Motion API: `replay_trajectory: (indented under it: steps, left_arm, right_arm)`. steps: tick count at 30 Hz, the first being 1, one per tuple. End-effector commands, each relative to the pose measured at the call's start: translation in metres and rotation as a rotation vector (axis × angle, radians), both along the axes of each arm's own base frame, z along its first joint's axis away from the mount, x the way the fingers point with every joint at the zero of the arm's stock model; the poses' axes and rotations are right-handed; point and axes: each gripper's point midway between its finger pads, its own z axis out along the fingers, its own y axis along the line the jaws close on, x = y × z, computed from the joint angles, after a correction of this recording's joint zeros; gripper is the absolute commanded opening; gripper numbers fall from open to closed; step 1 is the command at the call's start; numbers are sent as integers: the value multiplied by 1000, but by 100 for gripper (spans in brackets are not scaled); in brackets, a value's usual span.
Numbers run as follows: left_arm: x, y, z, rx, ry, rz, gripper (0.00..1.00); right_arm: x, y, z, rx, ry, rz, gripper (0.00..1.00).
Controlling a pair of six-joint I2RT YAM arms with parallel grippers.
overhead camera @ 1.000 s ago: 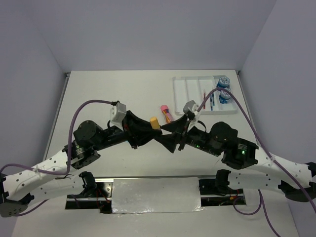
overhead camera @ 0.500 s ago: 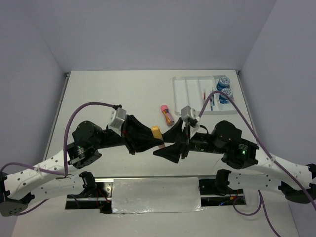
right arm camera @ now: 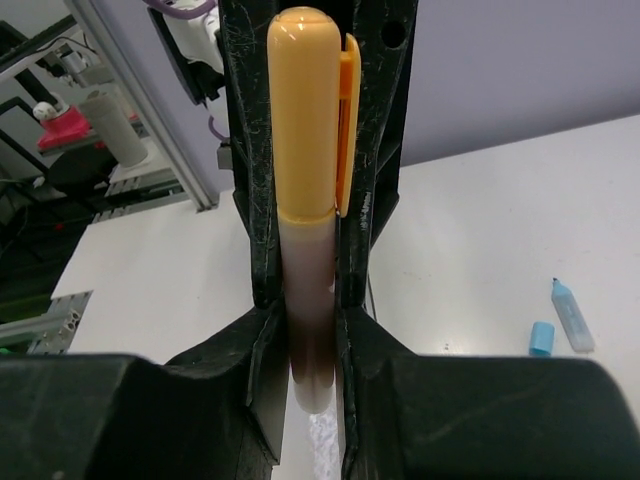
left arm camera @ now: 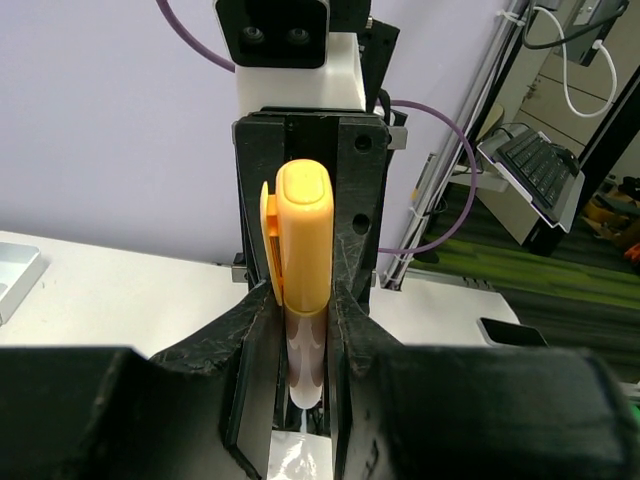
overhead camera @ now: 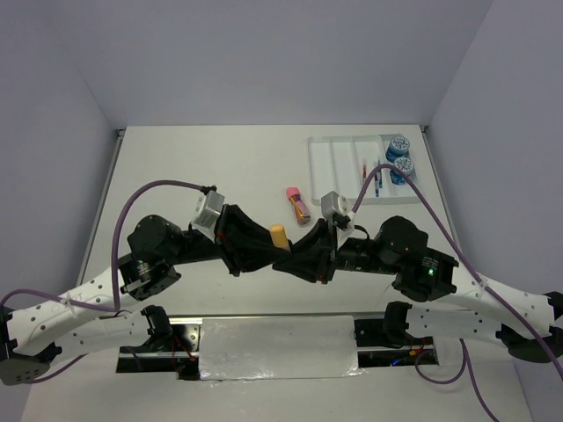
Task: Sort the stationery into containers
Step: Close the pen cap on the pen.
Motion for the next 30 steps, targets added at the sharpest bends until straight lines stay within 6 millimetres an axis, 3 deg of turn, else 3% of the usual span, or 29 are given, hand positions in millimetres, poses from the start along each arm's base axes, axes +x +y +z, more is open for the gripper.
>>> replay_trajectory:
  steps: [1,2,5,17,21,23,28,29,30]
  left_arm:
    - [-3,5,26,-59,-49,7,21]
    - [-1,4,26,-54,-44,16,51]
    - [10,6,27,-36,-38,80,99]
    - [45,36,62,-60,11,347,99]
    - [53,35,58,-37,37,378,96]
    - [50,32,55,-33,35,360,88]
    - [32,24,54,-36,-2,246,77]
    - [32,20,51,-24,1,237,65]
    - [31,18,48,-14,4,226,60]
  right_arm:
    - [-1,-5,22,82,-39,-3,0]
    - [-1,-5,21,80,-40,-2,0]
    - [2,-4,16,75,-35,-18,0]
    - [19,2,4,43,-35,-91,0]
    - [17,3,6,44,-36,-82,0]
    - [18,3,9,49,-40,-85,0]
    - [21,3,10,39,-39,-101,0]
    - [21,2,10,39,-40,-104,0]
    - [21,2,11,40,-40,-104,0]
